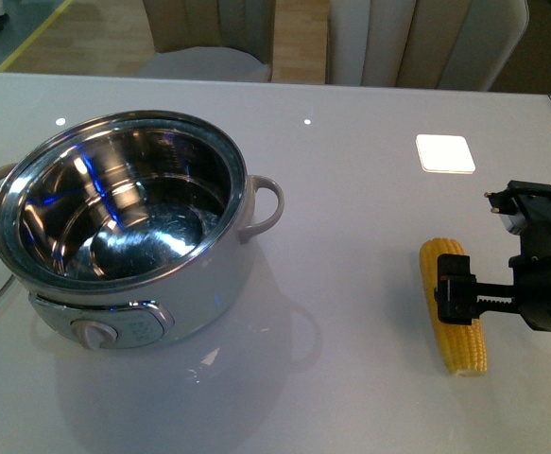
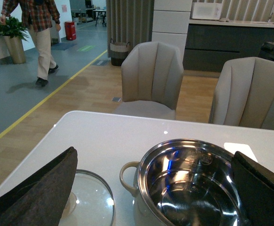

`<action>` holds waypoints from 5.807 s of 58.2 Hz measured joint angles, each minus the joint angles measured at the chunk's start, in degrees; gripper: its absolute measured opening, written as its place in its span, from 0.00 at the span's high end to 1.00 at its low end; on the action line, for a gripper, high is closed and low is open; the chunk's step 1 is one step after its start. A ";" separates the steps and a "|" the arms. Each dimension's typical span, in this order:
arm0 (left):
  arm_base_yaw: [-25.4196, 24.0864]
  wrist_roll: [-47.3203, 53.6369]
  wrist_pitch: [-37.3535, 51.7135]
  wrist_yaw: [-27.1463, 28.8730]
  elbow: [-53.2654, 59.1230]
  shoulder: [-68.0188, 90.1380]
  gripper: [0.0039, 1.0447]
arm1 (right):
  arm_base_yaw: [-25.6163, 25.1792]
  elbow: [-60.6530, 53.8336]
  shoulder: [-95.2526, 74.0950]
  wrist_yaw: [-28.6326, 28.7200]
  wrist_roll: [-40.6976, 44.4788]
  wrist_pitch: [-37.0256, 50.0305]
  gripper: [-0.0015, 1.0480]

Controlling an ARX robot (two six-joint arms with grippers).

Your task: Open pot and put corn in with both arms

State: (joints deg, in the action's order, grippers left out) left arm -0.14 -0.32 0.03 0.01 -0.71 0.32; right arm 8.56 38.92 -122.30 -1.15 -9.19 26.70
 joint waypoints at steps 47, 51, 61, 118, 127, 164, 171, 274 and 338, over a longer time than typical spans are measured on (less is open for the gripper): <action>0.00 0.02 0.00 0.00 0.00 0.00 0.07 | 4.39 0.74 3.45 0.13 0.70 -4.09 0.76; 0.00 0.02 0.00 0.00 0.00 0.00 0.07 | 5.57 0.39 7.23 1.88 -1.14 -5.53 0.77; 0.00 0.00 0.00 0.00 0.00 0.00 0.07 | 9.46 0.94 17.11 6.43 -8.07 -9.03 0.78; 0.00 0.00 0.00 0.00 0.00 0.00 0.07 | 25.81 35.78 5.11 5.97 -17.81 -24.59 0.78; 0.00 0.02 0.00 0.00 0.00 0.00 0.07 | 27.47 41.97 1.01 7.52 -21.75 -25.51 0.78; 0.00 0.00 0.00 0.00 0.00 0.00 0.07 | 31.45 50.36 -11.15 8.70 -30.73 -29.00 0.78; 0.00 0.02 0.00 0.00 0.00 0.00 0.07 | 31.76 51.78 -12.39 8.41 -30.86 -30.99 0.78; 0.00 0.02 0.00 0.02 0.00 0.00 0.07 | -8.44 -31.26 77.35 0.98 8.09 9.79 0.88; 0.00 0.02 0.00 0.00 0.00 0.00 0.07 | -8.46 -37.90 109.55 1.14 8.87 -13.81 0.98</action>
State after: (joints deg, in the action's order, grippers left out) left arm -0.14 -0.30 0.03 0.01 -0.71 0.32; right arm 0.10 1.02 -12.75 -0.01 -0.32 12.88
